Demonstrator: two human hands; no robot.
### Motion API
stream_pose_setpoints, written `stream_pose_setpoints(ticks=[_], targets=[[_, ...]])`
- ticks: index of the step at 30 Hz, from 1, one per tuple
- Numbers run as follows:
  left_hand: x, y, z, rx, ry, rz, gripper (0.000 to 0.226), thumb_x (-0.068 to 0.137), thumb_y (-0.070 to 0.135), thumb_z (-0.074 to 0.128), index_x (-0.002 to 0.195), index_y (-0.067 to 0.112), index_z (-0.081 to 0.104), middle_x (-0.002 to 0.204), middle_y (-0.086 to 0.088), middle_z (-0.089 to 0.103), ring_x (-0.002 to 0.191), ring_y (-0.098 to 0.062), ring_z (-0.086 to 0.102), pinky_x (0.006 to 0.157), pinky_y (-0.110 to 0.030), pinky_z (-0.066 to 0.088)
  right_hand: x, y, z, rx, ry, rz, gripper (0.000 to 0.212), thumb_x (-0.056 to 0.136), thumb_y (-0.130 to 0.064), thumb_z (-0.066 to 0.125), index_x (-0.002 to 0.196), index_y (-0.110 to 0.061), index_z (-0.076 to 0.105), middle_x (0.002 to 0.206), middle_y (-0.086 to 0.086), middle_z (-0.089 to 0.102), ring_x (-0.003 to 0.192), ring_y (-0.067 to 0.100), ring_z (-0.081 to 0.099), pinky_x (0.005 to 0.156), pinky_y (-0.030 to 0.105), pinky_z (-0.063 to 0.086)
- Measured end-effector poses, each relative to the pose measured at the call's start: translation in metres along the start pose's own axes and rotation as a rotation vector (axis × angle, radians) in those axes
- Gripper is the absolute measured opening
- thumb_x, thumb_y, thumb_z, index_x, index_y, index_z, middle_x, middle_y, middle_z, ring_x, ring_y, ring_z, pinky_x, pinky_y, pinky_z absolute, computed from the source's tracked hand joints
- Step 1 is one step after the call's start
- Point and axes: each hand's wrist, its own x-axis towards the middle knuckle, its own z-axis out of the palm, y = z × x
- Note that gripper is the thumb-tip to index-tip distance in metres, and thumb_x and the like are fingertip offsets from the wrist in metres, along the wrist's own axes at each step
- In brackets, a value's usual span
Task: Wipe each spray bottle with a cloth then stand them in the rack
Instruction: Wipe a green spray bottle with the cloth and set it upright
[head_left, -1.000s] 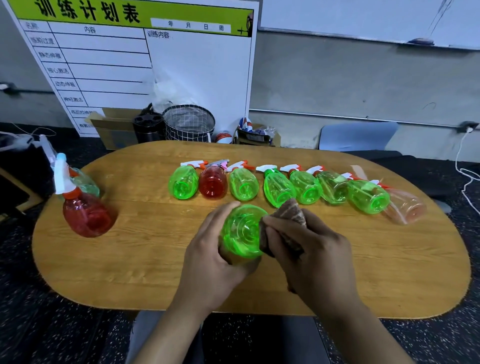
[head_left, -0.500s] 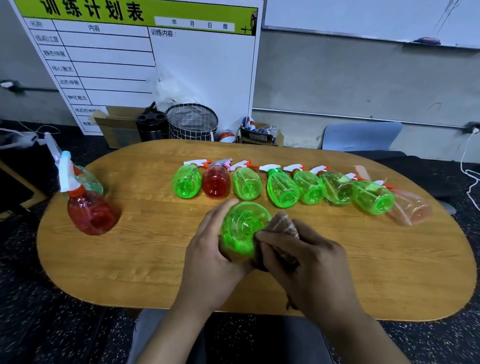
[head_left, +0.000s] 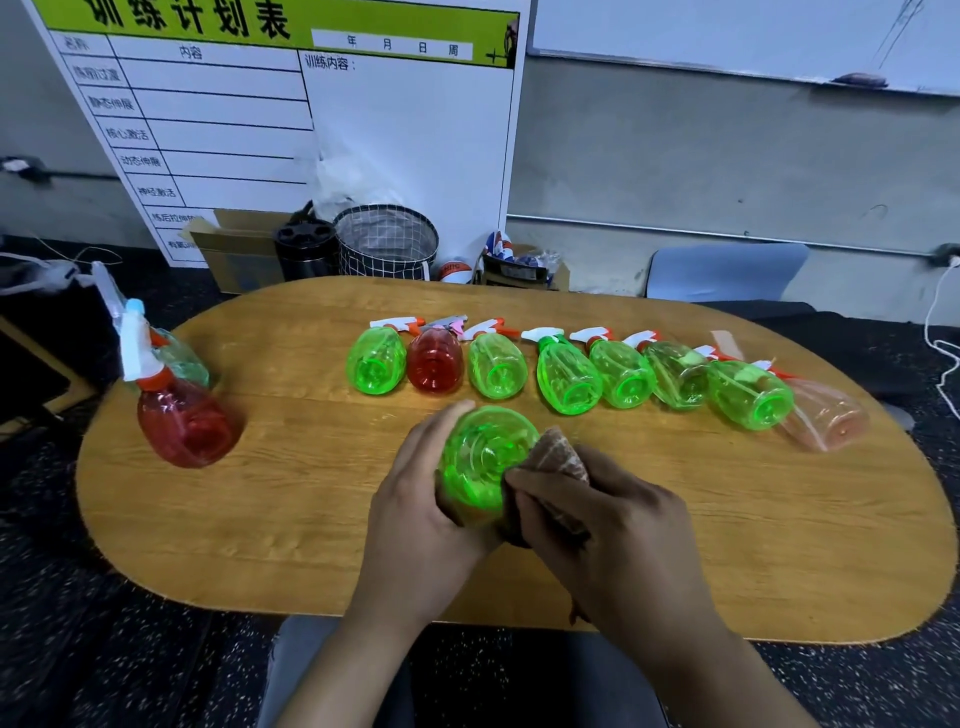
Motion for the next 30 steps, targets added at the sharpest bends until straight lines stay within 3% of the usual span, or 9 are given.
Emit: stream_pose_setpoints(ticks=[9,14,16,20,23,26,28,30], targets=[[-0.006,0.004,0.007,-0.019,-0.022,0.003,0.097,0.065,0.031,0.091,0.152,0.041,0.05,0.145,0.027,0.054,0.133,-0.009,0.059,0.1,-0.044,0.058,0.004,0.001,0.003,-0.019,0.03,0.008,0.017,0.098,-0.034,0.068,0.108,-0.034,0.081,0.104,-0.004,0.073,0.069,0.021,0.072,0.05,0.035,0.055],[-0.008,0.005,0.005,0.003,-0.01,0.007,0.09,0.068,0.045,0.082,0.152,0.042,0.05,0.147,0.027,0.053,0.135,-0.003,0.056,0.104,-0.037,0.056,-0.002,0.002,0.006,-0.018,0.003,-0.014,0.018,0.098,-0.034,0.068,0.11,-0.034,0.081,0.107,-0.005,0.074,0.071,0.019,0.073,0.052,0.035,0.056],[-0.008,0.004,0.005,-0.002,-0.013,-0.006,0.092,0.068,0.042,0.087,0.152,0.043,0.049,0.147,0.029,0.052,0.136,0.0,0.055,0.105,-0.035,0.055,-0.004,0.002,0.006,0.019,0.004,0.005,0.018,0.098,-0.035,0.068,0.11,-0.033,0.081,0.108,-0.005,0.073,0.074,0.017,0.073,0.056,0.035,0.058],[-0.009,-0.006,-0.002,-0.008,-0.031,-0.015,0.094,0.072,0.031,0.095,0.15,0.048,0.047,0.147,0.033,0.051,0.14,0.004,0.049,0.111,-0.027,0.049,0.004,0.006,0.002,0.414,0.11,0.306,0.017,0.097,-0.029,0.075,0.112,-0.026,0.082,0.108,-0.008,0.075,0.094,0.008,0.073,0.077,0.025,0.057],[-0.011,-0.018,-0.008,-0.039,-0.039,-0.044,0.094,0.079,0.025,0.093,0.155,0.049,0.043,0.155,0.025,0.049,0.147,-0.005,0.047,0.114,-0.041,0.05,0.016,0.017,0.017,0.601,0.069,0.547,0.016,0.097,-0.016,0.074,0.105,-0.026,0.083,0.099,-0.014,0.08,0.094,0.006,0.074,0.078,0.022,0.055],[-0.014,-0.028,-0.018,-0.076,-0.028,-0.068,0.096,0.083,0.019,0.089,0.156,0.055,0.038,0.162,0.021,0.04,0.153,-0.01,0.039,0.115,-0.048,0.05,0.018,0.01,0.048,0.735,-0.067,0.638,0.017,0.099,-0.011,0.071,0.101,-0.023,0.084,0.097,-0.013,0.081,0.094,0.004,0.075,0.081,0.023,0.055],[-0.018,-0.033,-0.029,-0.131,-0.044,-0.088,0.089,0.086,0.026,0.086,0.154,0.058,0.038,0.163,0.017,0.036,0.154,-0.009,0.036,0.118,-0.047,0.047,0.017,0.002,0.067,0.777,-0.095,0.672,0.019,0.099,-0.011,0.07,0.1,-0.023,0.084,0.096,-0.013,0.081,0.094,0.004,0.075,0.08,0.021,0.055],[-0.021,-0.037,-0.041,-0.221,-0.028,-0.115,0.065,0.093,0.043,0.076,0.148,0.059,0.046,0.164,0.015,0.035,0.156,-0.007,0.033,0.122,-0.044,0.043,0.017,-0.007,0.087,0.834,-0.121,0.697,0.018,0.099,-0.009,0.069,0.102,-0.018,0.084,0.097,-0.01,0.081,0.093,0.005,0.075,0.079,0.018,0.054]])
